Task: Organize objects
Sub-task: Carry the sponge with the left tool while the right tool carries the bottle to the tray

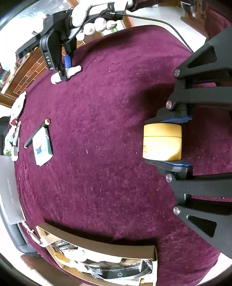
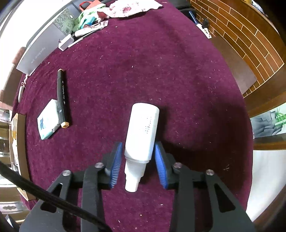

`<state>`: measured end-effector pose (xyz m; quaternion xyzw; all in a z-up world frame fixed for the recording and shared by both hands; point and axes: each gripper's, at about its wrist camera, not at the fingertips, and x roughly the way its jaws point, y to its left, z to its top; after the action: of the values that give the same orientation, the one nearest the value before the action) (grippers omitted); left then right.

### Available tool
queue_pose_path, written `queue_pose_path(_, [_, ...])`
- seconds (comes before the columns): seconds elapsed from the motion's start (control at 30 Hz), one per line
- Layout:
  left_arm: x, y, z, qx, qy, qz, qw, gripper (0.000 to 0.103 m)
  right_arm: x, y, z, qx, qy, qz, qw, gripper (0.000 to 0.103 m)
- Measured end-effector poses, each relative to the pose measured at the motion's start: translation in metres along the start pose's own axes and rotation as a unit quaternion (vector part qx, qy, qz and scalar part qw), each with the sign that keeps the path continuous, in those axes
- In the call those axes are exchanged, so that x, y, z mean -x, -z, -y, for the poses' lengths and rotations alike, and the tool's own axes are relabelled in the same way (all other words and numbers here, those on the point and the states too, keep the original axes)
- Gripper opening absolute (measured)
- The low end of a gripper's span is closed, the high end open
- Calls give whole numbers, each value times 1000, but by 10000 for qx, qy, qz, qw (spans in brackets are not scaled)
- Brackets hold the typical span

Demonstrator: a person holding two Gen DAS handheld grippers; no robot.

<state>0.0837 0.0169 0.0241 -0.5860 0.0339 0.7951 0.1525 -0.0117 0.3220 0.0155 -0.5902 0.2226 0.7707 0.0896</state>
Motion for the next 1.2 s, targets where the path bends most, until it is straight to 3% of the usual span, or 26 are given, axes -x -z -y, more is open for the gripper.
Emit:
queue_pose_path(0.57, [4, -8, 18, -319, 107, 8, 9994, 28, 31, 34, 34, -413, -935, -173, 9946, 27])
queue_pose_path(0.77, [8, -8, 19, -371, 159, 48, 9992, 28, 36, 52, 33, -394, -1077, -224, 9931, 28])
queue_pose_path(1.0, [20, -4, 5, -275, 228, 194, 9992, 28, 40, 64, 18, -330, -1229, -294, 9914, 28])
queue_pose_path(1.2, [45, 2, -37, 115, 240, 445, 9987, 28, 44, 74, -20, -55, -1397, -335, 9896, 27])
